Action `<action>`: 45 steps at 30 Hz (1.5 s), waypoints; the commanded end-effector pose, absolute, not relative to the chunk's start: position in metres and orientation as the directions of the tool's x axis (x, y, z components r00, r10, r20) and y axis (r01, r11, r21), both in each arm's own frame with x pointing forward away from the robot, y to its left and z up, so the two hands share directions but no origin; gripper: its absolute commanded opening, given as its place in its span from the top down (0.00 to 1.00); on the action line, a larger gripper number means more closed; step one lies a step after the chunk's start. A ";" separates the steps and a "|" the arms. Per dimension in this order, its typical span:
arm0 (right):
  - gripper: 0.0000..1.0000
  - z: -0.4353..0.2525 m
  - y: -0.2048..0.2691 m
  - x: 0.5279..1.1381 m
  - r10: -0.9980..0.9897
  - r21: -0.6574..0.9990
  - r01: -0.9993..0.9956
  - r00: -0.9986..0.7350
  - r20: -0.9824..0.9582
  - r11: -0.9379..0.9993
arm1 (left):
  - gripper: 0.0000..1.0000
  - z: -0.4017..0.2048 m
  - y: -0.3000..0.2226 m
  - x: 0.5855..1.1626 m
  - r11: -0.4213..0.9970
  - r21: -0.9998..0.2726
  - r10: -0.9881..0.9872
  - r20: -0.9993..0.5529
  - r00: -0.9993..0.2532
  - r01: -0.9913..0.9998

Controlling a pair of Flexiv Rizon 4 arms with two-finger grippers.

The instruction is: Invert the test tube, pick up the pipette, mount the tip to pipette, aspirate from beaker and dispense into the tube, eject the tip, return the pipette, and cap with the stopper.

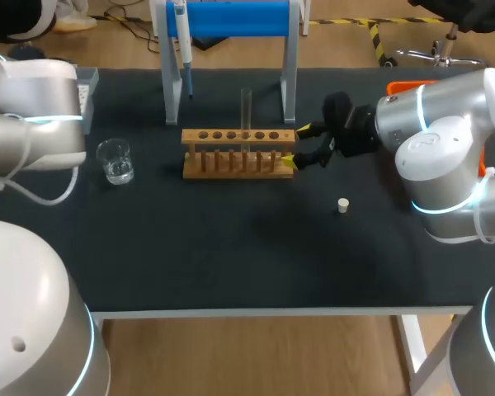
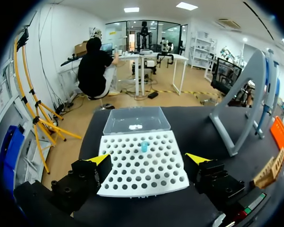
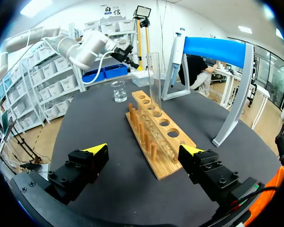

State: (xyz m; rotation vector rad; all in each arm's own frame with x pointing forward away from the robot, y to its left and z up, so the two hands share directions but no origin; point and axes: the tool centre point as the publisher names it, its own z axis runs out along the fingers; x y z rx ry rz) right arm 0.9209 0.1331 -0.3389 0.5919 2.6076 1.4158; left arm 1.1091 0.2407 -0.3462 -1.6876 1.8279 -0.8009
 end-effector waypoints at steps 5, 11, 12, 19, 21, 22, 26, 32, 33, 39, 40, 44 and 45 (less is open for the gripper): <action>0.00 -0.338 0.132 0.921 0.387 0.825 0.283 -0.918 0.085 0.489 | 0.26 -0.346 0.238 1.116 0.048 -0.702 -0.997 0.014 -0.082 -0.710; 0.00 -0.338 0.132 0.921 0.387 0.825 0.283 -0.918 0.085 0.489 | 0.41 -0.347 0.234 1.118 0.054 -0.700 -0.996 0.010 -0.086 -0.713; 0.00 -0.338 0.132 0.921 0.387 0.825 0.283 -0.918 0.085 0.489 | 0.42 -0.347 0.233 1.119 0.055 -0.700 -0.996 0.010 -0.087 -0.712; 0.00 -0.338 0.132 0.921 0.387 0.825 0.283 -0.918 0.085 0.489 | 0.53 -0.348 0.232 1.127 0.065 -0.698 -0.996 -0.003 -0.087 -0.713; 0.00 -0.338 0.132 0.921 0.387 0.825 0.283 -0.918 0.085 0.489 | 0.53 -0.348 0.232 1.129 0.067 -0.696 -0.996 -0.009 -0.086 -0.715; 0.00 -0.338 0.132 0.921 0.387 0.825 0.283 -0.918 0.085 0.489 | 0.53 -0.348 0.233 1.130 0.067 -0.696 -0.996 -0.009 -0.084 -0.715; 0.00 -0.338 0.132 0.921 0.387 0.825 0.283 -0.918 0.085 0.489 | 0.56 -0.350 0.234 1.133 0.066 -0.693 -0.997 -0.014 -0.078 -0.717; 0.00 -0.338 0.132 0.921 0.387 0.825 0.283 -0.918 0.085 0.489 | 0.57 -0.353 0.236 1.137 0.063 -0.689 -0.997 -0.017 -0.072 -0.722; 0.00 -0.338 0.132 0.921 0.387 0.825 0.283 -0.918 0.085 0.489 | 0.58 -0.354 0.236 1.137 0.063 -0.688 -0.997 -0.017 -0.071 -0.723; 0.00 -0.338 0.132 0.921 0.387 0.825 0.283 -0.918 0.085 0.489 | 0.59 -0.357 0.239 1.140 0.060 -0.684 -0.998 -0.019 -0.064 -0.727; 0.00 -0.338 0.132 0.921 0.387 0.825 0.283 -0.918 0.085 0.489 | 0.60 -0.357 0.239 1.141 0.060 -0.683 -0.998 -0.020 -0.063 -0.728; 0.00 -0.338 0.132 0.921 0.387 0.825 0.283 -0.918 0.085 0.489 | 0.61 -0.359 0.241 1.143 0.061 -0.682 -0.998 -0.025 -0.060 -0.729; 0.00 -0.338 0.132 0.921 0.387 0.825 0.283 -0.918 0.085 0.489 | 0.61 -0.359 0.241 1.143 0.062 -0.681 -0.998 -0.027 -0.060 -0.730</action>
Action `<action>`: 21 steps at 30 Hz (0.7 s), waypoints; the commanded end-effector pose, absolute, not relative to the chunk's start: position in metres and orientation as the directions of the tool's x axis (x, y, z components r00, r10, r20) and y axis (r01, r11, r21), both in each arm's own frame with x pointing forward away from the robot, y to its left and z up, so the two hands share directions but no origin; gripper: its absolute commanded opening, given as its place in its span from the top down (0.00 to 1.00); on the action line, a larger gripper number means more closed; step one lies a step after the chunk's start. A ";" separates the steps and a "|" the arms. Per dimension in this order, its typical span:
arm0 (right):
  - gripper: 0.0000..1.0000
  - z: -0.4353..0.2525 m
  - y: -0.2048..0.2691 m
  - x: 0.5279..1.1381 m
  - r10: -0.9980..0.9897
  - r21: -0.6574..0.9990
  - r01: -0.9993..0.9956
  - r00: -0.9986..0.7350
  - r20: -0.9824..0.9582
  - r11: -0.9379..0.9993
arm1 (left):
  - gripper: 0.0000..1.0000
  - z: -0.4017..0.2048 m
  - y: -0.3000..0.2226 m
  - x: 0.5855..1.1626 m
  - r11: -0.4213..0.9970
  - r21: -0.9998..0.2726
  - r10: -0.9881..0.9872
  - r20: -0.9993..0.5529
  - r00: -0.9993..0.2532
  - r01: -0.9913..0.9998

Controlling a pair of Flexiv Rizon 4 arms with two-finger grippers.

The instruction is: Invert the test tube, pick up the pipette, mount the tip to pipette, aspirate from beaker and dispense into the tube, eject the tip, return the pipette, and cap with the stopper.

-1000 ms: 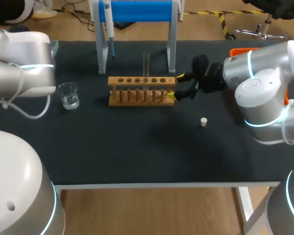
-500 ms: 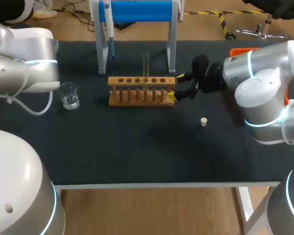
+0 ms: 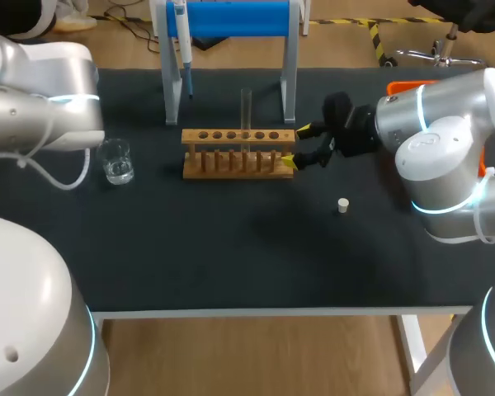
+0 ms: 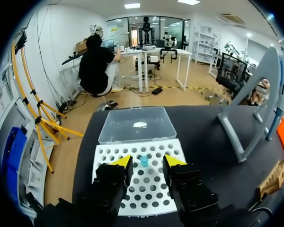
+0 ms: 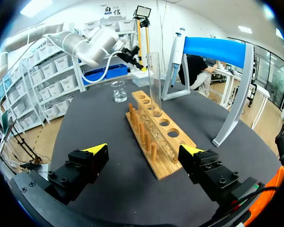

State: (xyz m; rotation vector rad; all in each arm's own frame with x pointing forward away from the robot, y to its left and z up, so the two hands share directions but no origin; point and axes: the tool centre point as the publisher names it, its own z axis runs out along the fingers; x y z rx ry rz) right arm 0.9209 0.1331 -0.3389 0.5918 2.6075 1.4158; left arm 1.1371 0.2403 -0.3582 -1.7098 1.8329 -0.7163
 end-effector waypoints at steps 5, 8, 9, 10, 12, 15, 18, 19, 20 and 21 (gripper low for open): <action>0.00 -0.338 0.132 0.921 0.387 0.825 0.283 -0.918 0.085 0.489 | 0.61 -0.361 0.242 1.145 0.066 -0.679 -0.998 -0.031 -0.061 -0.731; 0.00 -0.338 0.132 0.921 0.387 0.825 0.283 -0.918 0.085 0.489 | 0.62 -0.362 0.242 1.146 0.068 -0.678 -0.998 -0.035 -0.059 -0.732; 0.00 -0.338 0.132 0.921 0.387 0.825 0.283 -0.918 0.085 0.489 | 0.63 -0.362 0.242 1.146 0.067 -0.678 -0.998 -0.036 -0.059 -0.732; 0.00 -0.338 0.132 0.921 0.387 0.825 0.283 -0.918 0.085 0.489 | 0.63 -0.362 0.243 1.147 0.067 -0.678 -0.998 -0.035 -0.058 -0.732; 0.00 -0.338 0.132 0.921 0.387 0.825 0.283 -0.918 0.085 0.489 | 0.65 -0.363 0.243 1.147 0.065 -0.678 -0.998 -0.035 -0.057 -0.732; 0.00 -0.338 0.132 0.921 0.387 0.825 0.283 -0.918 0.085 0.489 | 0.66 -0.364 0.244 1.148 0.064 -0.677 -0.998 -0.035 -0.055 -0.733; 0.00 -0.338 0.132 0.921 0.387 0.825 0.283 -0.918 0.085 0.489 | 0.67 -0.364 0.245 1.149 0.067 -0.677 -0.998 -0.040 -0.055 -0.733; 0.00 -0.338 0.132 0.921 0.387 0.825 0.283 -0.918 0.085 0.489 | 0.67 -0.364 0.245 1.149 0.068 -0.677 -0.998 -0.041 -0.054 -0.733; 0.00 -0.338 0.132 0.921 0.387 0.825 0.283 -0.918 0.085 0.489 | 0.67 -0.364 0.245 1.150 0.068 -0.676 -0.998 -0.042 -0.054 -0.733; 0.00 -0.338 0.132 0.921 0.387 0.825 0.283 -0.918 0.085 0.489 | 0.67 -0.364 0.246 1.150 0.068 -0.676 -0.998 -0.043 -0.054 -0.734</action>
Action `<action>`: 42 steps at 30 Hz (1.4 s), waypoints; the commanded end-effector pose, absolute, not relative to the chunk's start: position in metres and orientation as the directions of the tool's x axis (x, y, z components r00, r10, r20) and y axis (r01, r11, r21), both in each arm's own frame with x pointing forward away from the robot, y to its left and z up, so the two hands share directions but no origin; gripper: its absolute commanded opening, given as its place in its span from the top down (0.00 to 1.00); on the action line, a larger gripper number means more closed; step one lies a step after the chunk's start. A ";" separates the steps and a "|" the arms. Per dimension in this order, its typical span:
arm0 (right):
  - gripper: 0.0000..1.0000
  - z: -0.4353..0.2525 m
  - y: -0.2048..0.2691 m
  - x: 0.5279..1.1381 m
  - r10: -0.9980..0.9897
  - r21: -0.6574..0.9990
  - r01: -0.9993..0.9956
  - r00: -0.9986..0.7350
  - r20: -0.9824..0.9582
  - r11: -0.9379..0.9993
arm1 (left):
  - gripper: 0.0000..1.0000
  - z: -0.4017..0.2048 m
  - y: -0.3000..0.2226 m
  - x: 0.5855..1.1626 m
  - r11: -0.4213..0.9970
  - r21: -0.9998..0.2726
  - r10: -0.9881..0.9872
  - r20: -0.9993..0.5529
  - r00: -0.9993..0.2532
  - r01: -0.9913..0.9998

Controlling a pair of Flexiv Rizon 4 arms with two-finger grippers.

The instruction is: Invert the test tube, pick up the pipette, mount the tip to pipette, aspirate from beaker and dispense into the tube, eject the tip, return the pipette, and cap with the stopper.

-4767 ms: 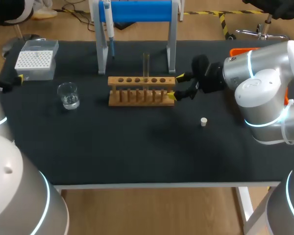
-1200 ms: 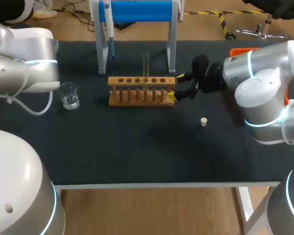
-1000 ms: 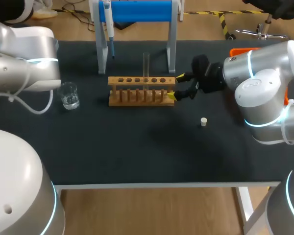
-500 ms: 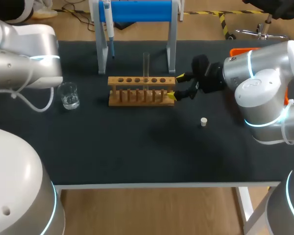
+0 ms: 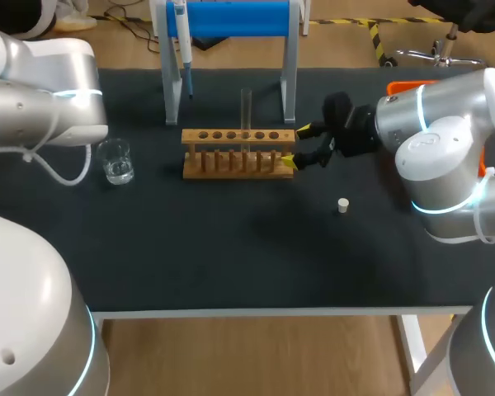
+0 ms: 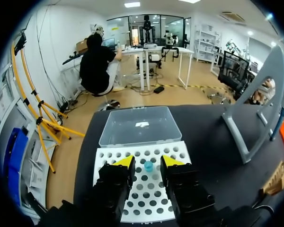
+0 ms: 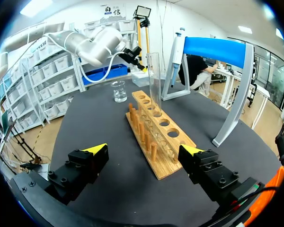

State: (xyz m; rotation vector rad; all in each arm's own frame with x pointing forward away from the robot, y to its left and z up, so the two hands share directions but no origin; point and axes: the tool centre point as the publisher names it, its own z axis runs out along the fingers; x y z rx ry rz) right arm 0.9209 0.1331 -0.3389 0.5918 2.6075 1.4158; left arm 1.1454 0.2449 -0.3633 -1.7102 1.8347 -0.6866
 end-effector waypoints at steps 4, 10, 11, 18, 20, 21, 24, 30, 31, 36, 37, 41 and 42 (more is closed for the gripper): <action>0.00 -0.338 0.132 0.921 0.387 0.825 0.283 -0.918 0.085 0.489 | 0.67 -0.364 0.247 1.151 0.071 -0.676 -0.997 -0.047 -0.053 -0.733; 0.00 -0.338 0.132 0.921 0.387 0.825 0.283 -0.918 0.085 0.489 | 0.67 -0.364 0.248 1.151 0.073 -0.677 -0.997 -0.051 -0.052 -0.732; 0.00 -0.338 0.132 0.921 0.387 0.825 0.283 -0.918 0.085 0.489 | 0.67 -0.363 0.248 1.151 0.073 -0.677 -0.997 -0.051 -0.052 -0.732; 0.00 -0.338 0.132 0.921 0.387 0.825 0.283 -0.918 0.085 0.489 | 0.67 -0.364 0.248 1.153 0.069 -0.676 -0.998 -0.046 -0.052 -0.733; 0.00 -0.338 0.132 0.921 0.387 0.825 0.283 -0.918 0.085 0.489 | 0.67 -0.365 0.248 1.154 0.068 -0.676 -0.998 -0.044 -0.051 -0.734; 0.00 -0.338 0.132 0.921 0.387 0.825 0.283 -0.918 0.085 0.489 | 0.67 -0.365 0.248 1.154 0.067 -0.676 -0.998 -0.043 -0.051 -0.734; 0.00 -0.338 0.132 0.921 0.387 0.825 0.283 -0.918 0.085 0.489 | 0.68 -0.366 0.248 1.155 0.064 -0.676 -0.998 -0.041 -0.049 -0.734; 0.00 -0.338 0.132 0.921 0.387 0.825 0.283 -0.918 0.085 0.489 | 0.73 -0.367 0.248 1.155 0.058 -0.676 -0.998 -0.037 -0.045 -0.735; 0.00 -0.338 0.132 0.921 0.387 0.825 0.283 -0.918 0.085 0.489 | 0.74 -0.367 0.248 1.155 0.057 -0.676 -0.998 -0.037 -0.044 -0.735; 0.00 -0.338 0.132 0.921 0.387 0.825 0.283 -0.918 0.085 0.489 | 0.86 -0.368 0.248 1.155 0.053 -0.673 -0.999 -0.035 -0.039 -0.737; 0.00 -0.338 0.132 0.921 0.387 0.825 0.283 -0.918 0.085 0.489 | 0.93 -0.368 0.248 1.155 0.053 -0.673 -0.999 -0.036 -0.039 -0.738; 0.00 -0.338 0.132 0.921 0.387 0.825 0.283 -0.918 0.085 0.489 | 1.00 -0.369 0.249 1.155 0.051 -0.671 -0.999 -0.035 -0.037 -0.740; 0.00 -0.338 0.132 0.921 0.387 0.825 0.283 -0.918 0.085 0.489 | 1.00 -0.369 0.249 1.154 0.050 -0.671 -0.999 -0.035 -0.037 -0.740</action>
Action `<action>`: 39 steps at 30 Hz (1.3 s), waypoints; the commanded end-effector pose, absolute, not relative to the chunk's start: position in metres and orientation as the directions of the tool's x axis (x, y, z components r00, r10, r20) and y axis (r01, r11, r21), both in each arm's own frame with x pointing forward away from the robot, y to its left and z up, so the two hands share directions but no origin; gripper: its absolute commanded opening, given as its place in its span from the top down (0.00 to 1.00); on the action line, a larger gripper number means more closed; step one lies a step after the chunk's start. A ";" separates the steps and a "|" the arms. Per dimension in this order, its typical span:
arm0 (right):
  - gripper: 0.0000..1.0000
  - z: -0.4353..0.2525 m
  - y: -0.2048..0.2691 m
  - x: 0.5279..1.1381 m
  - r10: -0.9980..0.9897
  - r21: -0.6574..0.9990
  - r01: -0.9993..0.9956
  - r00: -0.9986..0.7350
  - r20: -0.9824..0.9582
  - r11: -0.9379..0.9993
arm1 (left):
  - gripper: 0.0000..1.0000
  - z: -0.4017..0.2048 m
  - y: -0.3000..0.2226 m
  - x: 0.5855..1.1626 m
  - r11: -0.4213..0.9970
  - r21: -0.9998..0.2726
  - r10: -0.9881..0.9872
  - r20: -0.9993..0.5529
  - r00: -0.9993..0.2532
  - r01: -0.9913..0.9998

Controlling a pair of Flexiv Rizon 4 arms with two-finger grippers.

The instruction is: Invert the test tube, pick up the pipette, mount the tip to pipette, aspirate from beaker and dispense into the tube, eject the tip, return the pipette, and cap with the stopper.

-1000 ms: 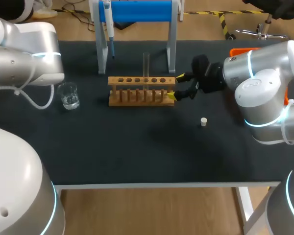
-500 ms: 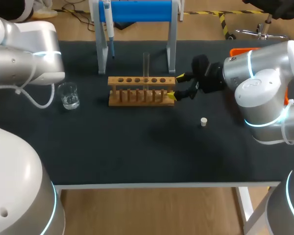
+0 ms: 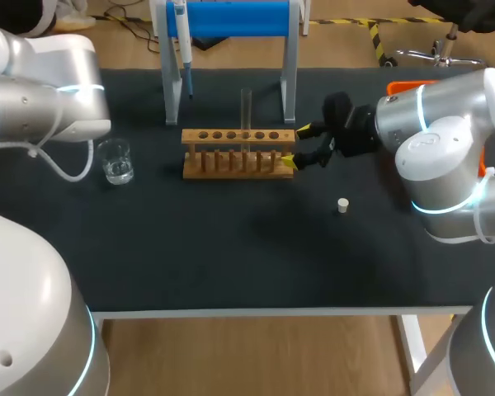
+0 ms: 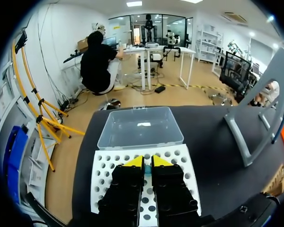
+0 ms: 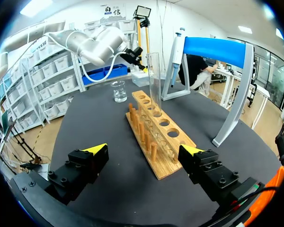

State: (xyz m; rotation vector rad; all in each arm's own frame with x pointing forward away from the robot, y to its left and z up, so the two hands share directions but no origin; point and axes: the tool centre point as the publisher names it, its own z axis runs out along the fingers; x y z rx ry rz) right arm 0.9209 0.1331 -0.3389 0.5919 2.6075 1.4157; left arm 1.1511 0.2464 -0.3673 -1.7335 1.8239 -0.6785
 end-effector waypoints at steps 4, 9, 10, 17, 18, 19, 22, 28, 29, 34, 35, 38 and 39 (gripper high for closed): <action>0.00 -0.338 0.132 0.921 0.387 0.825 0.283 -0.918 0.085 0.489 | 1.00 -0.370 0.249 1.154 0.049 -0.670 -0.999 -0.034 -0.035 -0.741; 0.00 -0.338 0.132 0.921 0.387 0.825 0.283 -0.918 0.085 0.489 | 1.00 -0.368 0.249 1.153 0.046 -0.673 -0.999 -0.032 -0.032 -0.738; 0.00 -0.338 0.132 0.921 0.387 0.825 0.283 -0.918 0.085 0.489 | 1.00 -0.367 0.249 1.153 0.045 -0.674 -0.999 -0.032 -0.032 -0.737; 0.00 -0.338 0.132 0.921 0.387 0.825 0.283 -0.918 0.085 0.489 | 1.00 -0.358 0.251 1.151 0.049 -0.684 -0.999 -0.040 -0.029 -0.728; 0.00 -0.338 0.132 0.921 0.387 0.825 0.283 -0.918 0.085 0.489 | 1.00 -0.356 0.251 1.150 0.050 -0.685 -0.999 -0.042 -0.029 -0.727; 0.00 -0.338 0.132 0.921 0.387 0.825 0.283 -0.918 0.085 0.489 | 1.00 -0.355 0.251 1.150 0.051 -0.686 -0.999 -0.043 -0.029 -0.726; 0.00 -0.338 0.132 0.921 0.387 0.825 0.283 -0.918 0.085 0.489 | 1.00 -0.352 0.252 1.149 0.053 -0.690 -0.998 -0.048 -0.028 -0.722; 0.00 -0.338 0.132 0.921 0.387 0.825 0.283 -0.918 0.085 0.489 | 1.00 -0.344 0.250 1.147 0.060 -0.698 -0.998 -0.056 -0.029 -0.713; 0.00 -0.338 0.132 0.921 0.387 0.825 0.283 -0.918 0.085 0.489 | 1.00 -0.342 0.250 1.147 0.062 -0.699 -0.998 -0.058 -0.030 -0.712; 0.00 -0.338 0.132 0.921 0.387 0.825 0.283 -0.918 0.085 0.489 | 1.00 -0.335 0.250 1.146 0.067 -0.706 -0.997 -0.067 -0.028 -0.705; 0.00 -0.338 0.132 0.921 0.387 0.825 0.283 -0.918 0.085 0.489 | 1.00 -0.333 0.250 1.146 0.069 -0.707 -0.997 -0.070 -0.028 -0.703; 0.00 -0.338 0.132 0.921 0.387 0.825 0.283 -0.918 0.085 0.489 | 1.00 -0.329 0.249 1.146 0.073 -0.712 -0.997 -0.075 -0.028 -0.699; 0.00 -0.338 0.132 0.921 0.387 0.825 0.283 -0.918 0.085 0.489 | 1.00 -0.328 0.249 1.146 0.074 -0.712 -0.997 -0.077 -0.028 -0.698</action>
